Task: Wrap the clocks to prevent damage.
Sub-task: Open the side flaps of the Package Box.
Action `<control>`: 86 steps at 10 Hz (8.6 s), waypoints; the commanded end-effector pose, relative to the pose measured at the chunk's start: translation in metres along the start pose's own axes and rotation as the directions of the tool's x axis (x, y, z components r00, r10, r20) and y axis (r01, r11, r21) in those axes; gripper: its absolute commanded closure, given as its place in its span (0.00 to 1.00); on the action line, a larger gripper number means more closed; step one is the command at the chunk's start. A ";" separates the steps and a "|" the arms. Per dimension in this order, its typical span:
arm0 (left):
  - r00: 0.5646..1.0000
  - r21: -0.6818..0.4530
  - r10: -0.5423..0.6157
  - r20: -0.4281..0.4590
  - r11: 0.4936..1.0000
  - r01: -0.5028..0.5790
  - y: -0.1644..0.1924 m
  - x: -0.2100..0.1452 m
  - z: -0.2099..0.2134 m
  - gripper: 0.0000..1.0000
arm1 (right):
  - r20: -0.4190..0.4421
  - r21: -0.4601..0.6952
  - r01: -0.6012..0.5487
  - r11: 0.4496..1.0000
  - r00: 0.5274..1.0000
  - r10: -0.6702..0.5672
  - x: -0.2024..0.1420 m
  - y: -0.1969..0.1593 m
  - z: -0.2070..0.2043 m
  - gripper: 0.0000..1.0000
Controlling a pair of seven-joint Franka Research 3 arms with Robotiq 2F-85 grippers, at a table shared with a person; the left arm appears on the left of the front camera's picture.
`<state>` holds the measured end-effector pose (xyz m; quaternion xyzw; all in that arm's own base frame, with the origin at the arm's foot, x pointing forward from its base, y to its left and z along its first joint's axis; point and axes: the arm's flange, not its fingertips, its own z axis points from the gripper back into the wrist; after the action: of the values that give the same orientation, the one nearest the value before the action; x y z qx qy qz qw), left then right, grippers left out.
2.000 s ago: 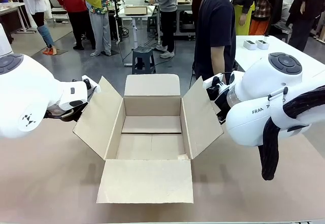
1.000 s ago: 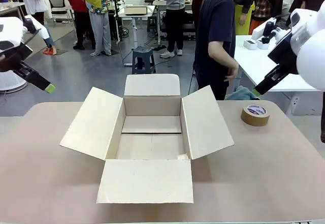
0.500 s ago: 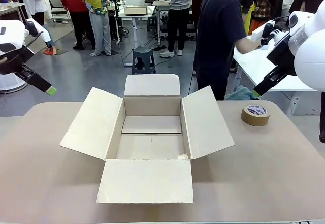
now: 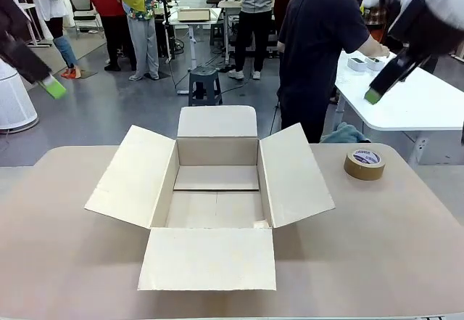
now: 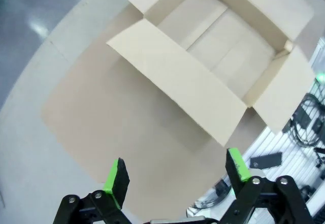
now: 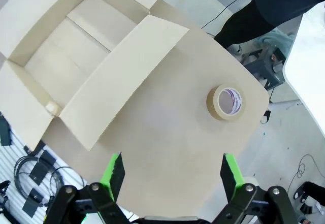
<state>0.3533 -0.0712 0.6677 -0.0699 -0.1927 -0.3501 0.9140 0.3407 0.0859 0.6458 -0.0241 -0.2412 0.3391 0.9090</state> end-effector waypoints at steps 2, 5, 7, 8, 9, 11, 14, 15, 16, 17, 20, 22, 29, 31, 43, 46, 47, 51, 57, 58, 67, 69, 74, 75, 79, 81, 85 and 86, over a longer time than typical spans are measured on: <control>0.993 -0.011 0.057 -0.103 0.998 -0.059 0.031 0.026 0.017 0.00 | -0.108 0.023 0.070 0.997 0.992 -0.067 0.023 -0.011 0.020 0.00; 0.997 -0.008 0.038 -0.069 0.999 -0.039 0.022 0.015 0.022 0.00 | -0.025 0.007 0.017 1.000 1.000 -0.016 0.008 -0.003 0.016 0.00; 0.996 0.017 0.054 -0.073 0.998 -0.052 0.028 0.020 0.018 0.00 | -0.051 0.007 0.027 1.000 0.998 -0.026 0.015 -0.006 0.023 0.00; 0.985 -0.227 -0.165 0.055 0.958 0.173 0.043 0.013 0.016 0.00 | 0.101 0.302 -0.095 0.948 0.993 0.067 -0.002 -0.023 0.020 0.00; 0.954 -0.317 -0.244 0.176 0.903 0.289 0.054 0.007 0.013 0.00 | 0.271 0.375 -0.207 0.904 0.957 0.107 -0.018 -0.041 0.014 0.00; 0.807 -0.342 -0.418 0.417 0.750 0.566 0.073 -0.001 0.010 0.00 | 0.550 0.423 -0.417 0.804 0.824 0.137 -0.043 -0.075 -0.003 0.00; 0.706 -0.216 -0.436 0.559 0.745 0.631 0.094 -0.018 -0.006 0.00 | 0.673 0.330 -0.448 0.831 0.729 0.126 -0.069 -0.105 -0.037 0.00; 0.694 -0.218 -0.397 0.601 0.754 0.619 0.100 -0.028 -0.015 0.00 | 0.700 0.303 -0.436 0.848 0.705 0.113 -0.077 -0.110 -0.050 0.00; 0.683 -0.228 -0.359 0.636 0.758 0.611 0.107 -0.037 -0.027 0.00 | 0.736 0.273 -0.402 0.874 0.672 0.080 -0.087 -0.116 -0.064 0.00; 0.670 -0.232 -0.320 0.670 0.767 0.598 0.112 -0.051 -0.036 0.00 | 0.764 0.305 -0.431 0.849 0.644 0.052 -0.098 -0.121 -0.075 0.00; 0.677 -0.239 -0.244 0.695 0.809 0.537 0.122 -0.074 -0.044 0.00 | 0.694 0.447 -0.474 0.758 0.719 0.040 -0.119 -0.128 -0.079 0.00; 0.673 -0.213 -0.243 0.699 0.827 0.520 0.128 -0.079 -0.045 0.00 | 0.666 0.471 -0.454 0.757 0.745 0.033 -0.131 -0.128 -0.072 0.00; 0.715 -0.204 -0.241 0.656 0.856 0.476 0.135 -0.082 -0.043 0.00 | 0.665 0.467 -0.438 0.768 0.746 0.021 -0.140 -0.128 -0.066 0.00; 0.715 -0.204 -0.241 0.656 0.856 0.476 0.135 -0.082 -0.043 0.00 | 0.665 0.467 -0.438 0.768 0.746 0.021 -0.140 -0.128 -0.066 0.00; 0.720 -0.184 -0.290 0.631 0.845 0.502 0.131 -0.085 -0.039 0.94 | 0.662 0.468 -0.439 0.767 0.749 0.025 -0.164 -0.130 -0.054 1.00; 0.720 -0.181 -0.297 0.627 0.843 0.506 0.130 -0.085 -0.037 1.00 | 0.659 0.475 -0.442 0.761 0.752 0.025 -0.166 -0.132 -0.055 1.00; 0.720 -0.181 -0.302 0.625 0.841 0.509 0.129 -0.086 -0.037 1.00 | 0.660 0.472 -0.441 0.763 0.751 0.026 -0.167 -0.132 -0.055 1.00; 0.717 -0.176 -0.306 0.626 0.840 0.513 0.127 -0.091 -0.036 1.00 | 0.661 0.464 -0.449 0.764 0.749 0.039 -0.168 -0.128 -0.052 1.00; 0.724 -0.189 -0.283 0.629 0.848 0.495 0.128 -0.085 -0.035 1.00 | 0.655 0.476 -0.419 0.773 0.755 0.006 -0.161 -0.131 -0.053 1.00; 0.724 -0.189 -0.283 0.629 0.848 0.495 0.128 -0.085 -0.035 1.00 | 0.655 0.476 -0.419 0.773 0.755 0.006 -0.161 -0.131 -0.053 1.00; 0.987 -0.119 -0.089 -0.132 0.990 0.073 0.046 0.059 -0.038 1.00 | -0.067 0.404 -0.041 0.914 0.995 0.074 0.036 -0.026 -0.018 0.99; 0.979 0.010 -0.034 -0.199 0.999 0.037 0.029 0.076 -0.065 1.00 | -0.161 0.307 -0.002 0.952 0.985 0.054 0.052 -0.012 -0.048 0.99; 0.978 0.033 -0.038 -0.203 0.998 0.045 0.015 0.080 -0.082 1.00 | -0.150 0.301 -0.028 0.953 0.986 0.076 0.050 -0.005 -0.054 0.99; 0.978 0.033 -0.038 -0.203 0.998 0.045 0.015 0.080 -0.082 1.00 | -0.150 0.301 -0.028 0.953 0.986 0.076 0.050 -0.005 -0.054 0.99; 0.976 0.104 0.077 -0.203 0.993 -0.057 0.007 0.089 -0.090 1.00 | -0.134 0.311 -0.032 0.950 0.988 0.077 0.051 -0.007 -0.053 0.99; 0.922 0.273 0.341 -0.185 0.919 -0.285 -0.023 0.101 -0.105 1.00 | -0.200 0.278 0.107 0.955 0.978 -0.052 0.065 0.034 -0.064 0.99; 0.847 0.338 0.516 -0.126 0.825 -0.453 -0.051 0.108 -0.149 1.00 | -0.295 0.208 0.155 0.966 0.951 -0.089 0.085 0.110 -0.130 0.99; 0.843 0.321 0.519 -0.140 0.829 -0.457 -0.051 0.106 -0.163 1.00 | -0.323 0.167 0.153 0.974 0.942 -0.093 0.088 0.121 -0.147 0.99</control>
<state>0.4346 -0.2180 0.5710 0.0547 -0.1088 -0.0788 0.9894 0.3821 0.2472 0.5381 0.0553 -0.0640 0.3056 0.9484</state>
